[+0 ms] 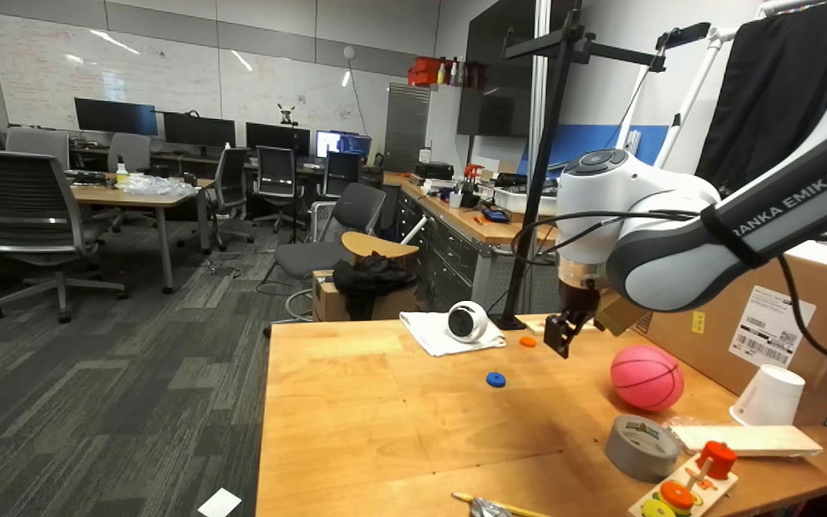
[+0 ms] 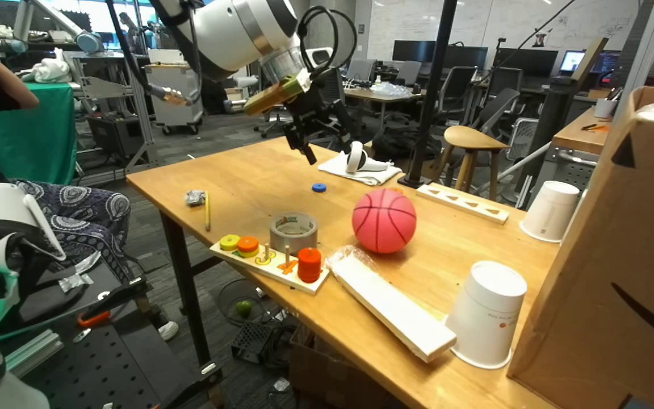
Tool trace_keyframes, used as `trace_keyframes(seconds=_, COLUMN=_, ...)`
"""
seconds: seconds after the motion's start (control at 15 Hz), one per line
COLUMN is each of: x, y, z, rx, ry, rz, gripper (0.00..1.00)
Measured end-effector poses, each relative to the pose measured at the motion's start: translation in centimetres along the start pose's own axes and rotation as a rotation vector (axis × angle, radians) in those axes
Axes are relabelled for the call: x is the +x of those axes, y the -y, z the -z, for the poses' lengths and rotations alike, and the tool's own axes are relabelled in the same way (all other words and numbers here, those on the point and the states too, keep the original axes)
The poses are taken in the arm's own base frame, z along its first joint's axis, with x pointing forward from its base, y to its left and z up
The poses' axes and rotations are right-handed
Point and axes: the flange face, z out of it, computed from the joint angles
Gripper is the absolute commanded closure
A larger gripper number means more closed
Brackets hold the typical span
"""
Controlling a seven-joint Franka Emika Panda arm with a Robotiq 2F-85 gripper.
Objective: Push the ball to the right
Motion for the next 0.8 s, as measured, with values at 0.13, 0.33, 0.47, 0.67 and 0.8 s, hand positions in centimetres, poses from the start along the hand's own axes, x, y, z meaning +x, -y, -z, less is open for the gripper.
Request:
trace_keyframes(seconds=0.13, x=0.1, y=-1.9, z=-0.6, rx=-0.021, ry=0.027, rz=-0.029, gripper=0.0)
trace_keyframes(seconds=0.33, x=-0.1, y=-1.4, z=-0.8, rx=-0.018, ry=0.031, rz=-0.021, gripper=0.0)
trace_keyframes(seconds=0.47, x=0.0, y=-1.1, z=-0.8, rx=-0.017, ry=0.03, rz=-0.016, gripper=0.0)
trace_keyframes(seconds=0.67, x=-0.1, y=-0.9, z=-0.8, rx=-0.014, ry=0.031, rz=-0.009, gripper=0.0)
trace_keyframes(seconds=0.8, x=-0.2, y=0.6, z=-0.4, rx=0.006, ry=0.017, rz=0.02, gripper=0.0)
